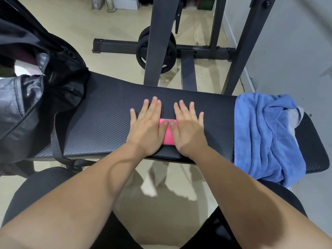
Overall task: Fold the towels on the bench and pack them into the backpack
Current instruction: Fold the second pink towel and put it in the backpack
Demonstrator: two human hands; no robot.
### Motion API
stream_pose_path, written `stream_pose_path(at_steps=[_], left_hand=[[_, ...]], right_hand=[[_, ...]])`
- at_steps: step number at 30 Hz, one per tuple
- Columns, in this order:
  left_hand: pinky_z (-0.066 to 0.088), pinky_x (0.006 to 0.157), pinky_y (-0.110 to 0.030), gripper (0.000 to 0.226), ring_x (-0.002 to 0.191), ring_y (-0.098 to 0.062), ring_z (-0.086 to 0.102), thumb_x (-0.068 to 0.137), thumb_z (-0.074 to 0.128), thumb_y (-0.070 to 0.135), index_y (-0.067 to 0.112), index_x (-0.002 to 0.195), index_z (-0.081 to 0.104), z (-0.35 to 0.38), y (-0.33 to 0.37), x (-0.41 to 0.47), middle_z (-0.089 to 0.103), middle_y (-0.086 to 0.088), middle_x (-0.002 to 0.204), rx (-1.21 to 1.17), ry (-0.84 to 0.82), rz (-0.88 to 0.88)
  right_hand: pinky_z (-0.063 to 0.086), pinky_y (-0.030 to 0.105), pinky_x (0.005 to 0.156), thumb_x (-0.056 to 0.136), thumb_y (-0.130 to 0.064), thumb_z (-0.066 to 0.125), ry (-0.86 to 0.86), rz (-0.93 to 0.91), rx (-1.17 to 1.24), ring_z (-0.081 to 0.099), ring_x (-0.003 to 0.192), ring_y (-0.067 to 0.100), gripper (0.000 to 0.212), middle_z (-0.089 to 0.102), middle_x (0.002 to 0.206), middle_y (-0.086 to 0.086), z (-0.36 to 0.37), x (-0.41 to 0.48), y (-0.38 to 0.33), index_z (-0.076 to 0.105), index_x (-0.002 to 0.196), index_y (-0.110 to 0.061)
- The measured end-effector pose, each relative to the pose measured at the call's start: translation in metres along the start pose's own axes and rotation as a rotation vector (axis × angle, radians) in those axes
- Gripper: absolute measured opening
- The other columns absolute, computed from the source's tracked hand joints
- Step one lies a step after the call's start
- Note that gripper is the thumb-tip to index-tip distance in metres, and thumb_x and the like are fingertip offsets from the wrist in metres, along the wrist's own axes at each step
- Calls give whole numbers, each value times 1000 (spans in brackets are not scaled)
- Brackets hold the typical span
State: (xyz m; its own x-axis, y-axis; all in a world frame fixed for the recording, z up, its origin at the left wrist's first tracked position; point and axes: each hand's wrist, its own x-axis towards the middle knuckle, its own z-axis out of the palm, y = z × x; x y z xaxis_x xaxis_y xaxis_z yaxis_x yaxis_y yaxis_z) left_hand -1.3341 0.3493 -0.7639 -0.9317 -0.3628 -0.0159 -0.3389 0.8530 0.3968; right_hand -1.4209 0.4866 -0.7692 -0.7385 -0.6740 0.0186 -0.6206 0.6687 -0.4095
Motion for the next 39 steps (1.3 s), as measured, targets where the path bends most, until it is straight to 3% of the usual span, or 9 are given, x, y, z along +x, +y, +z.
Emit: stream_pose_path(at_steps=[7,11,15,18,23,27,31,34,39], left_hand=[[-5,123,-56,65,155,-20,-11,105,21,41,14,160,-1,-8,4,9,-7,1,169,74,-66,-26],[-6,123,-56,68,154,-18,-14,105,19,47,14,160,-6,-16,3,-3,-12,1,169,85,-77,-18],[-5,122,-57,82,155,-20,-11,101,32,56,12,160,-5,-36,-16,-26,-7,-1,169,159,-6,-18],[2,123,-59,91,155,-26,-1,95,47,57,10,160,5,-64,-34,-44,5,-5,169,215,123,-41],[14,118,-65,76,149,-34,25,87,58,50,6,148,43,-135,-72,-75,42,-12,155,319,477,-102],[22,110,-68,58,140,-38,34,87,60,42,11,135,55,-175,-116,-96,52,-10,141,300,688,-257],[17,112,-73,62,146,-40,25,87,64,39,11,140,49,-188,-152,-110,45,-11,150,259,651,-400],[16,111,-76,78,149,-47,12,89,60,47,12,152,33,-189,-168,-112,26,-11,162,224,506,-463],[30,103,-71,68,126,-45,38,81,67,51,8,131,55,-194,-182,-112,55,-16,128,313,553,-440]], right_hand=[[-2,55,124,101,-54,9,-22,-74,-28,-1,156,28,66,27,165,-1,-2,4,1,31,157,-27],[10,48,123,99,-61,21,-95,-187,-112,20,152,25,69,44,153,-3,-13,-6,3,37,155,-23],[32,43,95,92,-71,46,-193,-227,-366,50,117,24,66,61,123,-3,-41,-1,-13,46,145,-31],[40,42,87,86,-70,57,-231,-171,-422,58,106,25,49,64,109,-4,-57,11,-40,59,113,-29],[49,41,81,88,-55,67,-97,-232,-189,58,99,25,41,54,109,-2,-70,34,-110,56,117,-29],[50,42,88,88,-54,68,-35,-328,59,56,99,21,44,46,116,-2,-79,59,-180,58,122,-28],[44,41,106,84,-51,73,-66,-426,195,50,120,21,40,36,140,-1,-80,87,-240,62,116,-29],[40,40,109,84,-52,73,-92,-463,105,44,134,31,37,22,157,7,-69,106,-276,61,111,-29],[32,45,116,86,-55,70,-85,-480,22,24,147,34,34,-2,168,7,-50,129,-312,62,114,-38]])
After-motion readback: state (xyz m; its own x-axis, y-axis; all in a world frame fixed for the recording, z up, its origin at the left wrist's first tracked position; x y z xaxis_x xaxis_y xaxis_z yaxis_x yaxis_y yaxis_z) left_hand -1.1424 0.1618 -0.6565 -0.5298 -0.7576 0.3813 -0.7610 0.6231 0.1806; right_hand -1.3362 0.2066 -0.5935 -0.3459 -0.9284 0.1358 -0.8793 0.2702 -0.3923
